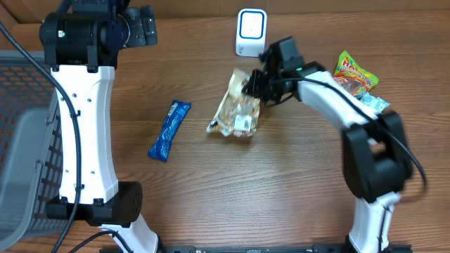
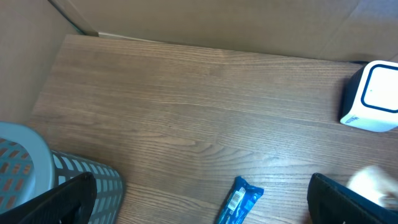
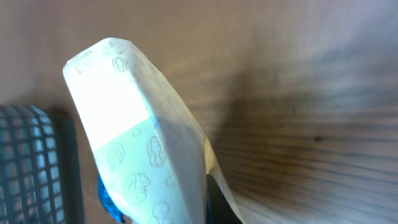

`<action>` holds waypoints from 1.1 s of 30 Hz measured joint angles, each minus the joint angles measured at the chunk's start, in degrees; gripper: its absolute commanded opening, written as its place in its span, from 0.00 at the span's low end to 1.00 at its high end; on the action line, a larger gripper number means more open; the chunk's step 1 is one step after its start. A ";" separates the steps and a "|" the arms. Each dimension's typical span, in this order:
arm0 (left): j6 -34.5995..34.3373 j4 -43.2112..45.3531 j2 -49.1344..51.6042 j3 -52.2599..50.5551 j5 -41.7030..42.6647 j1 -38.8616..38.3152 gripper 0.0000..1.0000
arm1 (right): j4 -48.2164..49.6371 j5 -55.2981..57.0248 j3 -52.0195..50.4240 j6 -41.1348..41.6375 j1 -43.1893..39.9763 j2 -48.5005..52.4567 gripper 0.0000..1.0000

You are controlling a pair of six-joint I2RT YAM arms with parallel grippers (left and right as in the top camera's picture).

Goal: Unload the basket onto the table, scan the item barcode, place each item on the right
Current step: 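Lift the clear snack packet with the right gripper to the scanner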

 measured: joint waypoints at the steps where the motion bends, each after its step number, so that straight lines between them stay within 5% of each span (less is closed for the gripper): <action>1: 0.00 0.00 0.00 0.00 0.00 0.00 1.00 | -0.31 2.29 0.00 -0.37 0.07 -2.91 0.04; 13: 0.00 0.00 0.00 0.00 0.00 0.00 1.00 | 2.54 14.67 0.00 3.80 -0.46 -23.87 0.04; 33: 0.00 0.00 0.00 0.00 0.00 0.00 1.00 | 7.54 17.70 0.00 12.57 -1.62 -26.12 0.04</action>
